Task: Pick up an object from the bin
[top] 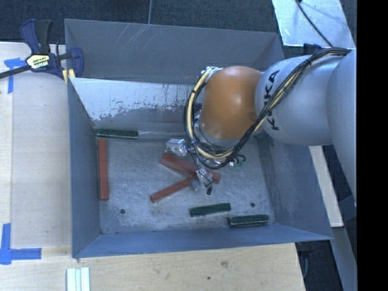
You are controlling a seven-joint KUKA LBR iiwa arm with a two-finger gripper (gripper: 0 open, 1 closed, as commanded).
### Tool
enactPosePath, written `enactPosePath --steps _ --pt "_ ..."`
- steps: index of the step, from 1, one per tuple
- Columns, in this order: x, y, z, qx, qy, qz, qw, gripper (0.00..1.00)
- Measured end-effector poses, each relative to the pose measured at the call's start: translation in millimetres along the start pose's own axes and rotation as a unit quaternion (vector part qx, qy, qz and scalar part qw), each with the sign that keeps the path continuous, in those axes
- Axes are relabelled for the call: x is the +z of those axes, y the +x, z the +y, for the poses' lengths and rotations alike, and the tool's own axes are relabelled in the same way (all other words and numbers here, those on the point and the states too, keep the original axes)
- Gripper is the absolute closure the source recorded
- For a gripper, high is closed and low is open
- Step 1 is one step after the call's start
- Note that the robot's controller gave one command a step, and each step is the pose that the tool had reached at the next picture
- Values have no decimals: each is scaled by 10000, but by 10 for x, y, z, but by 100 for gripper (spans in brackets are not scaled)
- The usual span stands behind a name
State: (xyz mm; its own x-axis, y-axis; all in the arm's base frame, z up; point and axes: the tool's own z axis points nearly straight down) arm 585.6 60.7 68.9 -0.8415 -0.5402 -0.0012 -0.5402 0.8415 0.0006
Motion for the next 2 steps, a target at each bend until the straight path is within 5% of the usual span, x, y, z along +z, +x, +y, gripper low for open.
enactPosePath --steps 1,2 --pt "-34 -16 -9 7 11 -15 10000 100" --pt "-1140 -218 -329 -1321 33 -36 9912 100"
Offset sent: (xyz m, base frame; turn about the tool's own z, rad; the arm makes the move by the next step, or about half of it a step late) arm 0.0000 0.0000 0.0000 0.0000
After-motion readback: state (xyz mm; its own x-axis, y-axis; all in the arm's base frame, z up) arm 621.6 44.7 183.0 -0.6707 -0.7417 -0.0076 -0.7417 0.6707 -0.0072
